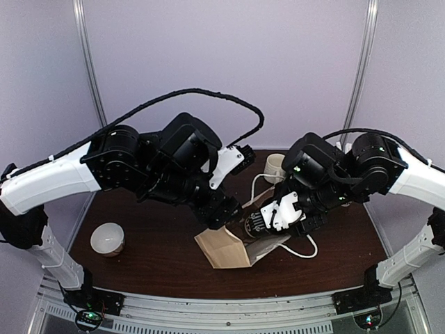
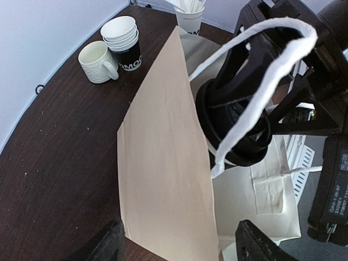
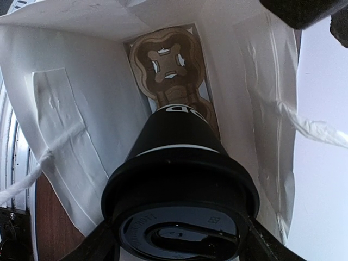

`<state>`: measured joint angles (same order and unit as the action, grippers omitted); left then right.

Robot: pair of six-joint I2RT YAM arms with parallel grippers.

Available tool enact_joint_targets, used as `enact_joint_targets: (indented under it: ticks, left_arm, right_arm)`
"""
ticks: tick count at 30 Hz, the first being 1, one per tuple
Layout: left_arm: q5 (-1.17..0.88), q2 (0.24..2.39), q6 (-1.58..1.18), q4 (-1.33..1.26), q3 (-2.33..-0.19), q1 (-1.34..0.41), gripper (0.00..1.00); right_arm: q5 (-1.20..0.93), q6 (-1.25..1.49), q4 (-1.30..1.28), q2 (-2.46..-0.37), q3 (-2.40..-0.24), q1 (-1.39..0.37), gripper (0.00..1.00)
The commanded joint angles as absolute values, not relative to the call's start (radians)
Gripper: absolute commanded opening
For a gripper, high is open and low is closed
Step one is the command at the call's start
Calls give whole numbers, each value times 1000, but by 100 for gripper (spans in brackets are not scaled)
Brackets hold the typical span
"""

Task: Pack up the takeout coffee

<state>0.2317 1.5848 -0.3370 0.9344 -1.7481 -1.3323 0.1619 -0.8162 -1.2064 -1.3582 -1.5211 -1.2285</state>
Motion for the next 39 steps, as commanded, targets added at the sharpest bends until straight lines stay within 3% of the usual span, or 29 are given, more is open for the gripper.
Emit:
enact_joint_targets:
  ticks: [1, 9, 28, 33, 39]
  left_arm:
    - [246, 1617, -309, 965, -1821, -1338, 73]
    - [387, 1733, -275, 1146, -1980, -1321, 70]
    - [347, 1786, -167, 1136, -2075, -1238, 67]
    - [277, 1769, -146, 1092, -2067, -1239, 68]
    - [39, 1621, -137, 885, -1936, -1240, 75]
  right_arm:
    - [168, -798, -1198, -1328, -1522, -1234, 55]
    - [115, -799, -1214, -1302, -1499, -1234, 55]
    - [-115, -757, -1253, -1334, -1513, -1236, 57]
    - [-170, -743, -1252, -1348, -1517, -1235, 57]
    - [-183, -720, -1234, -1359, -1560, -1235, 56]
